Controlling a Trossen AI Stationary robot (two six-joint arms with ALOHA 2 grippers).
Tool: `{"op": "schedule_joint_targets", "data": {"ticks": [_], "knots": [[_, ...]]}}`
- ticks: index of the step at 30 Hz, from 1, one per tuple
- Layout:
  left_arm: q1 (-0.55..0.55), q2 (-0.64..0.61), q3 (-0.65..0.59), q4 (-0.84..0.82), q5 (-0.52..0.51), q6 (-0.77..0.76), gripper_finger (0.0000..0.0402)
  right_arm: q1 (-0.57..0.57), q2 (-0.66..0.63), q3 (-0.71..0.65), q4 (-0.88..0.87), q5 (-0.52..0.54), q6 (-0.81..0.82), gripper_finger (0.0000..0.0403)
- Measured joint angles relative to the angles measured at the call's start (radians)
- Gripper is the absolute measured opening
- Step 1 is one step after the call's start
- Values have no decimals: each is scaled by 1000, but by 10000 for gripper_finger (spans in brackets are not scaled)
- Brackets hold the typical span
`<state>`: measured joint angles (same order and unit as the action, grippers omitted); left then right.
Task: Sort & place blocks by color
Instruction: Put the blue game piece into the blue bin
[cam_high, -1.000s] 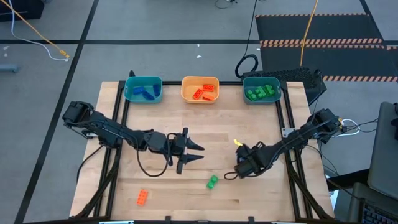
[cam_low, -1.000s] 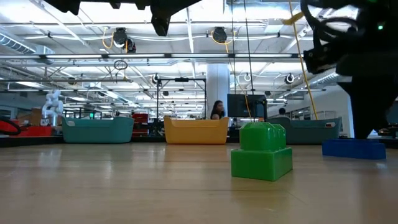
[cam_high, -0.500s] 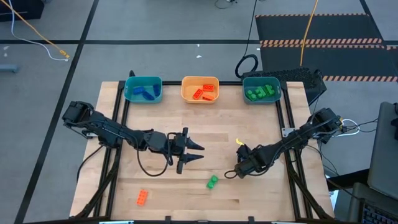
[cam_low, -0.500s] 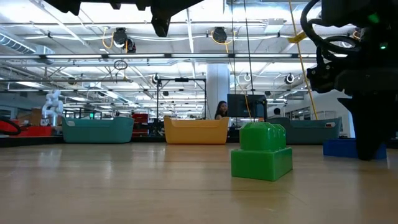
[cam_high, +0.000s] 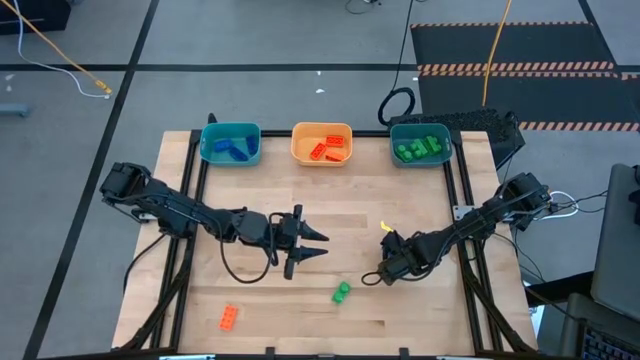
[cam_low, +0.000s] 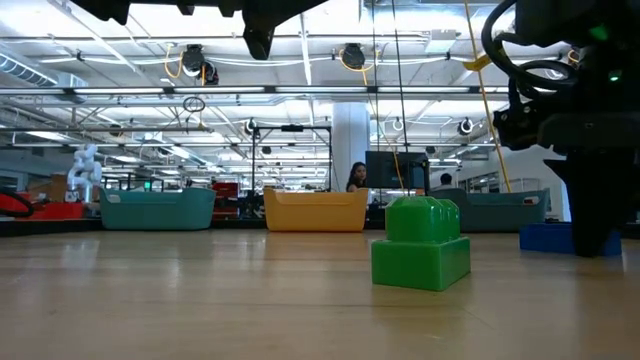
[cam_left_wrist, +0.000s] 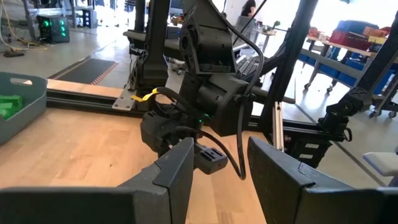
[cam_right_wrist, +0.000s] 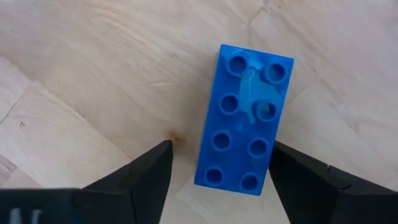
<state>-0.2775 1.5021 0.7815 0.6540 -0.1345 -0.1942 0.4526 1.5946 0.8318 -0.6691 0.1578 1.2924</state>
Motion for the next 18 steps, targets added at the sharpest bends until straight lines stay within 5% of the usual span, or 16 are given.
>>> {"op": "schedule_joint_targets", "data": {"ticks": [13, 18], "knots": [[1, 0, 0, -9, -30, 16, 152, -8, 2, -1, -16, 30, -70, 140], [8, 0, 0, -5, -36, 42, 152, -20, 2, -1, -17, 40, -154, 137]]}}
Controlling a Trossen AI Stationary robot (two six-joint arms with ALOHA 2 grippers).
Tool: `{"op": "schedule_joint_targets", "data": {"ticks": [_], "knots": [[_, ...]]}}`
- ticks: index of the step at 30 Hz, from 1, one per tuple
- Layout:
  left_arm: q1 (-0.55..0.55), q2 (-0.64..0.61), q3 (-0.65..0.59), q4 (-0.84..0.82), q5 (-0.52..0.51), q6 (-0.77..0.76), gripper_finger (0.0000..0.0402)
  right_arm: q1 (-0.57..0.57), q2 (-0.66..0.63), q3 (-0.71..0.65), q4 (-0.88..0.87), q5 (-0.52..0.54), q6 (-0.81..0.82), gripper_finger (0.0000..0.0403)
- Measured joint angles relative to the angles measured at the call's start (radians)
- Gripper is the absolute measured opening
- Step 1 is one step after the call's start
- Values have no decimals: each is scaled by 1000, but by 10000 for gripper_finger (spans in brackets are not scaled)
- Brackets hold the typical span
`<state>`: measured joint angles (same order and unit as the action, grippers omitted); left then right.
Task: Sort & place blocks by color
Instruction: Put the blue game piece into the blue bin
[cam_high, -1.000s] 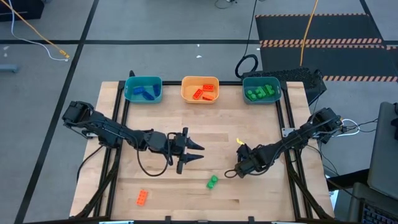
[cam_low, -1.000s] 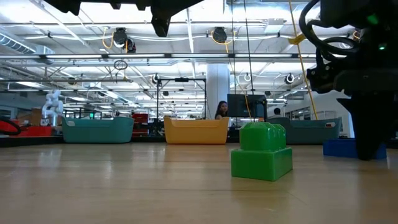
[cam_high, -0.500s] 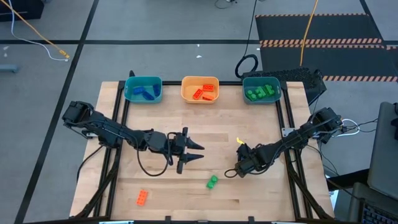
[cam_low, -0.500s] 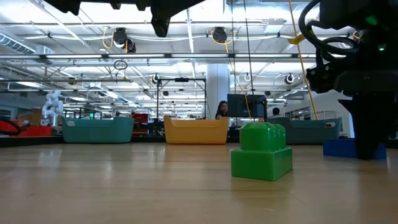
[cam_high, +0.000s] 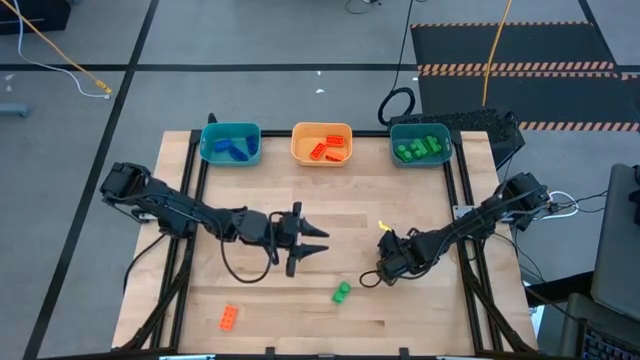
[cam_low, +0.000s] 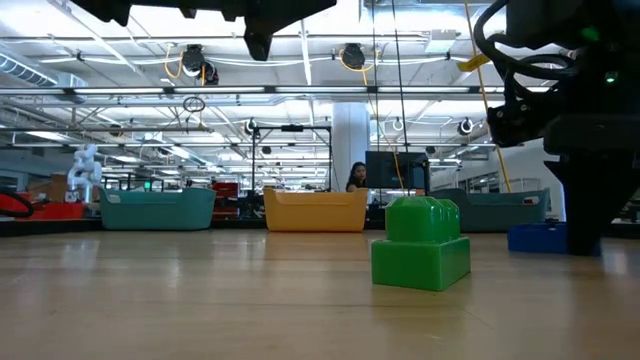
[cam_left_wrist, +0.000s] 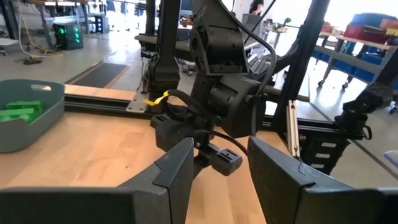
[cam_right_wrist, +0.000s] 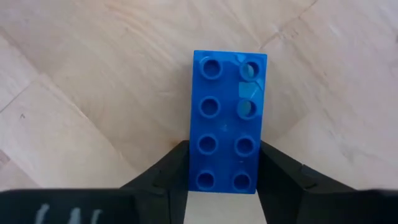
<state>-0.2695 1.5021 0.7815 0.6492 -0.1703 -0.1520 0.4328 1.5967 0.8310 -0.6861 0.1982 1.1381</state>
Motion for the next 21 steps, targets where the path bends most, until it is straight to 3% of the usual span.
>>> {"op": "schedule_joint_targets", "data": {"ticks": [7, 21], "knots": [[-4, 0, 0, 4, 12, 16, 152, 0, 0, -1, 21, 25, -32, 146], [8, 0, 0, -2, 13, 68, 152, -68, 5, -4, 205, 117, -406, 139]]}}
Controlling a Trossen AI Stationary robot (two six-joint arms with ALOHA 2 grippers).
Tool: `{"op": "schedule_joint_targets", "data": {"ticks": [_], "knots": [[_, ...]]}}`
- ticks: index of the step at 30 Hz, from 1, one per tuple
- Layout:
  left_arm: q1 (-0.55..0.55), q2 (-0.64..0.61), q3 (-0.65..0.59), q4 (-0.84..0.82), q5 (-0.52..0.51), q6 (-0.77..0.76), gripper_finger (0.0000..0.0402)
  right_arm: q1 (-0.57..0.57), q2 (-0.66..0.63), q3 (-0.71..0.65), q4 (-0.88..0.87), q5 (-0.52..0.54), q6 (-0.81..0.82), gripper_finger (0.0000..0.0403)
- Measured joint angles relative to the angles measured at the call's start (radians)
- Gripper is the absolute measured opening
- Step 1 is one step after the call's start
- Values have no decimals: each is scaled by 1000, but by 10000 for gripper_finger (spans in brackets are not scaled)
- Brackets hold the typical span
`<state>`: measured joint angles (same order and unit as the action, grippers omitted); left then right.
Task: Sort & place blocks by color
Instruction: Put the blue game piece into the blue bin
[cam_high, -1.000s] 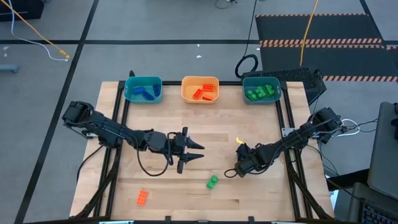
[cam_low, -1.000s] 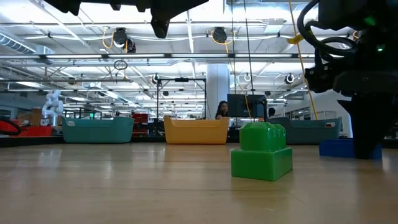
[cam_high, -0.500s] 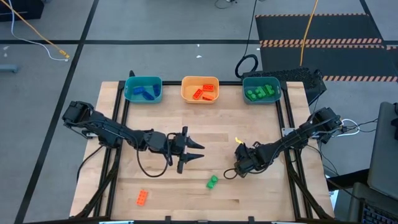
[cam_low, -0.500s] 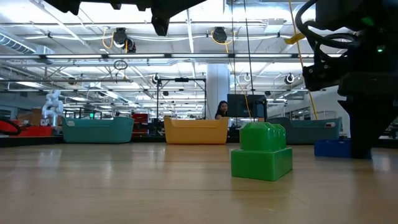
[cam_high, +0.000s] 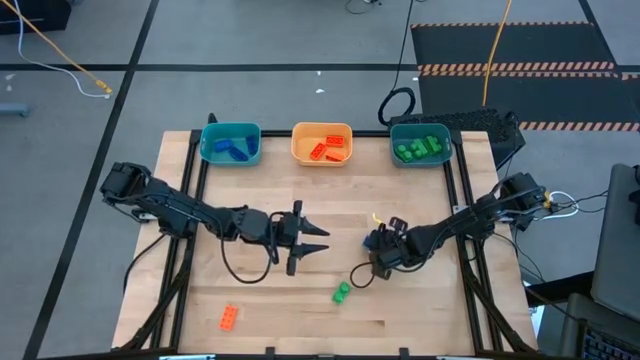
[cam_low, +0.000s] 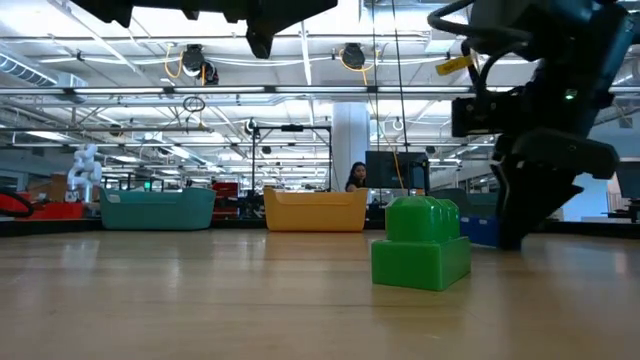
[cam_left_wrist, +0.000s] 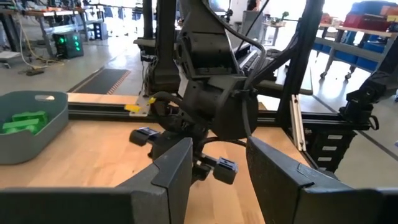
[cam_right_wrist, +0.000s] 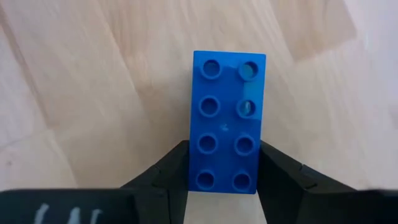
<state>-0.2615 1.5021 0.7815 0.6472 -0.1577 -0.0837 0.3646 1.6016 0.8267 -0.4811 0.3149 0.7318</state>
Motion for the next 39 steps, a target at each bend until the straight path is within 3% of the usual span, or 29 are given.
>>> {"op": "schedule_joint_targets", "data": {"ticks": [14, 18, 26, 31, 39], "knots": [[19, 0, 2, 9, -1, 55, 152, -81, -2, 0, 322, -1, -419, 138], [53, 0, 10, 6, -57, 14, 152, -110, -3, 1, 454, -2, -556, 138], [130, 0, 11, -225, -43, -69, 157, -203, -4, 2, 669, -63, -782, 138], [132, 0, 11, -286, -26, -16, 184, -255, -4, 3, 700, -110, -830, 138], [134, 0, 11, -304, -41, 18, 267, -273, -10, 3, 710, -110, -874, 140]]}}
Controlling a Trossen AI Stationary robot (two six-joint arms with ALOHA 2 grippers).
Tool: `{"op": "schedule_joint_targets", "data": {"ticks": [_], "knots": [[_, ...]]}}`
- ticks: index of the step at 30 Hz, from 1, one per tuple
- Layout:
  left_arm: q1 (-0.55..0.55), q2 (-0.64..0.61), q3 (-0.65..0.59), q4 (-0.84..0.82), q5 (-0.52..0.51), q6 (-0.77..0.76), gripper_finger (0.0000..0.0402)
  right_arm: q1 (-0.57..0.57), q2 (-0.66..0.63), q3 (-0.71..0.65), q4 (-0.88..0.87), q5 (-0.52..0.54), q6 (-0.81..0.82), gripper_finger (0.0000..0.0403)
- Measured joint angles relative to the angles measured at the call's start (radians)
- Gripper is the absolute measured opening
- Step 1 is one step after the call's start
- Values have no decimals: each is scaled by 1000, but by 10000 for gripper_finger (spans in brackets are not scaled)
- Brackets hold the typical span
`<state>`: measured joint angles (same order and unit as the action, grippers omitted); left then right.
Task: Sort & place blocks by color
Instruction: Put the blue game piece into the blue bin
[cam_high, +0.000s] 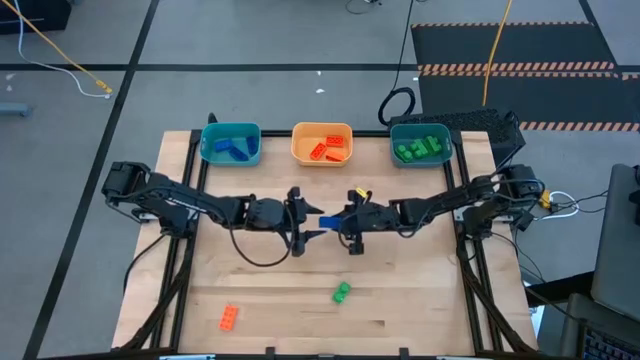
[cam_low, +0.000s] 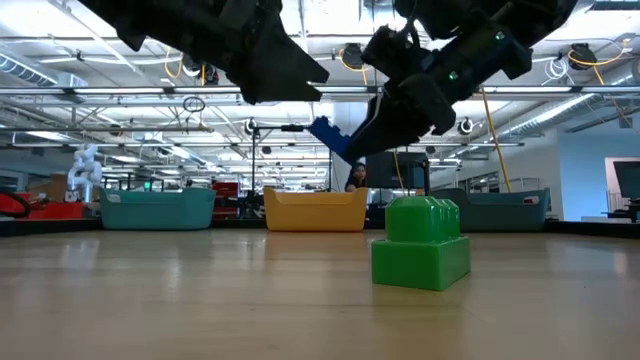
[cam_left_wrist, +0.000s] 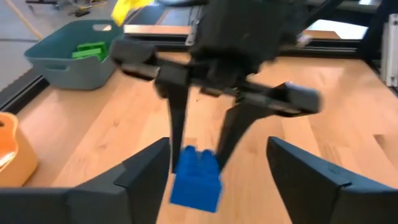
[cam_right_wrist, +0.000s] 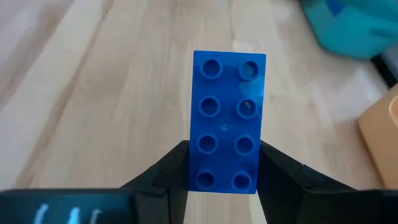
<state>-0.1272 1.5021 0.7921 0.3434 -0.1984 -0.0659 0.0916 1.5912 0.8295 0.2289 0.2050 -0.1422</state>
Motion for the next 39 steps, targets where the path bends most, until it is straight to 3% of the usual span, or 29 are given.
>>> {"op": "schedule_joint_targets", "data": {"ticks": [9, 39], "knots": [[3, 0, 0, -69, -48, -26, 312, 0, -33, 2, 142, -36, -39, 139], [-20, 4, 0, -33, -65, -45, 312, 1, -42, 1, 102, -50, -11, 139]]}}
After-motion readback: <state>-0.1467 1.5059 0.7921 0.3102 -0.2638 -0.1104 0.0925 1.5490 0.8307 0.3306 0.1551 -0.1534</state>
